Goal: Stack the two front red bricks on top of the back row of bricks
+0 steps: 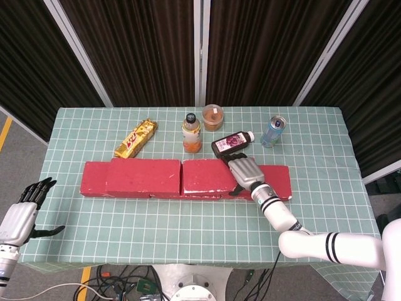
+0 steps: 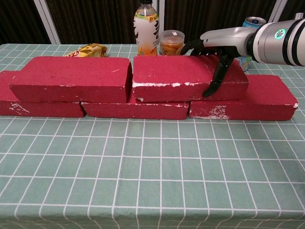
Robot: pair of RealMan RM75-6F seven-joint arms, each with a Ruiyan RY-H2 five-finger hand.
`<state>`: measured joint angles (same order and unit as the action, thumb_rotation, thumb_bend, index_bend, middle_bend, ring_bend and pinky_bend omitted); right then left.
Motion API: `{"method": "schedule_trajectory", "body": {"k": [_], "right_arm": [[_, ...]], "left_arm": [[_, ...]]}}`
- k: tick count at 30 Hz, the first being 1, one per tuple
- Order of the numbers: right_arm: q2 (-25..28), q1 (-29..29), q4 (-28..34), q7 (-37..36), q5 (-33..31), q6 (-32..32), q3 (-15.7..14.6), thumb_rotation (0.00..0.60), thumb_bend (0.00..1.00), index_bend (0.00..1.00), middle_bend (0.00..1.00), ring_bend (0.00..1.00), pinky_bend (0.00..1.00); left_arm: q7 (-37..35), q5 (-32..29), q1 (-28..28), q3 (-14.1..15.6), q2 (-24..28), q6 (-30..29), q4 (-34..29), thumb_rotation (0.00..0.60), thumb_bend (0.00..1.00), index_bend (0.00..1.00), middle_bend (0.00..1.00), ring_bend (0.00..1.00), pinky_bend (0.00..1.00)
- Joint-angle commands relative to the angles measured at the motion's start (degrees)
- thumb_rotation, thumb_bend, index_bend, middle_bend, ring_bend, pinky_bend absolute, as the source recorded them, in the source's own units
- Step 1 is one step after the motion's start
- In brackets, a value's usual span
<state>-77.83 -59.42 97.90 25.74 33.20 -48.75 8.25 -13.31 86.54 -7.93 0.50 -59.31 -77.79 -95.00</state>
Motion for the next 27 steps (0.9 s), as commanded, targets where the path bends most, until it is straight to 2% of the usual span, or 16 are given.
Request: {"method": "schedule_trajectory", "body": {"k": [1, 27], "right_arm": [[-0.04, 0.03, 0.24, -0.29, 0.16, -0.33, 0.19, 0.600, 0.06, 0.09, 0.23, 0.15, 0.10], [-1.36, -2.27, 1.56, 3.22, -4.19, -3.29, -0.27, 0.600, 0.06, 0.09, 0.22, 0.15, 0.10]], "left_arm": [[-0.06, 0.06, -0.04, 0.05, -0.07, 0.08, 0.12, 0.600, 0.05, 0.03, 0.00, 0.00, 0.00], [-1.41, 0.40, -0.11, 0.74, -0.47, 0.80, 1.13, 0.600, 0.05, 0.03, 0.00, 0.00, 0.00]]}}
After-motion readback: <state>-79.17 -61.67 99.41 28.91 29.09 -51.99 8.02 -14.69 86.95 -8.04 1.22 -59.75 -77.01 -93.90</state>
